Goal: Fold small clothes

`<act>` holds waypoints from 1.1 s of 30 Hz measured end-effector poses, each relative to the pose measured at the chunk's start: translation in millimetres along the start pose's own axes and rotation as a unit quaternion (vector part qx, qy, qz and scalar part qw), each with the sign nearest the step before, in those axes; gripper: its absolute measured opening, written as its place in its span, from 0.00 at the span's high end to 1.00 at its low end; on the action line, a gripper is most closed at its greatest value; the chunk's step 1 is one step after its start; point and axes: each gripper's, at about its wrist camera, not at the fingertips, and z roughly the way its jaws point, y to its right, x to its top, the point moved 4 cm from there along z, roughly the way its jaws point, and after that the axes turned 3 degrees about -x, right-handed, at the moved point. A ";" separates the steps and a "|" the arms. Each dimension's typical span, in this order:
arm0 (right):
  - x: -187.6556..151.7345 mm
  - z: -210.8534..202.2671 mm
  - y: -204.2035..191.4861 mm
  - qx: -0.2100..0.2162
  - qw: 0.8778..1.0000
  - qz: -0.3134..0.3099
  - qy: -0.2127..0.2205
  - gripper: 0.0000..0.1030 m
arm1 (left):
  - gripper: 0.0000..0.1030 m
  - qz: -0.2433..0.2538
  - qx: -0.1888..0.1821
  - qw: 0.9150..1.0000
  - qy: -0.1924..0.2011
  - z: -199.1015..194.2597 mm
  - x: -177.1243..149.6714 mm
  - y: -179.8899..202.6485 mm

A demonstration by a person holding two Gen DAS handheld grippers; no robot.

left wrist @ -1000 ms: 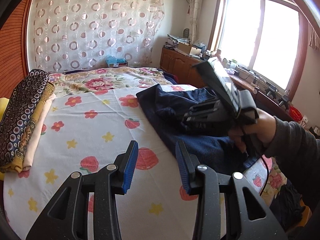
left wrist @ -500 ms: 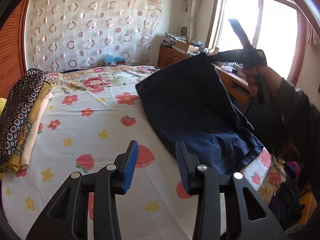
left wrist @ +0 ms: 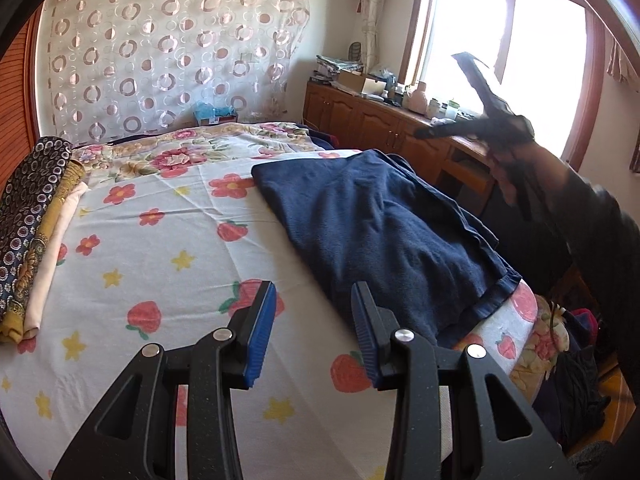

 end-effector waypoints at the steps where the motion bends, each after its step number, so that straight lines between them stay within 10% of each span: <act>1: -12.1 -6.8 -3.7 0.011 1.000 0.001 0.002 0.87 | 0.61 0.001 -0.002 1.000 -0.001 1.0 -0.1 2.1; 14: -153.7 -36.0 -3.9 0.049 0.999 0.003 -0.023 0.78 | 0.61 0.020 -0.015 0.999 -0.033 23.3 -9.7 30.3; 33: -148.7 -60.8 -8.8 0.009 0.999 -0.021 -0.028 0.64 | 0.61 0.022 -0.012 0.998 -0.049 27.8 -17.0 36.4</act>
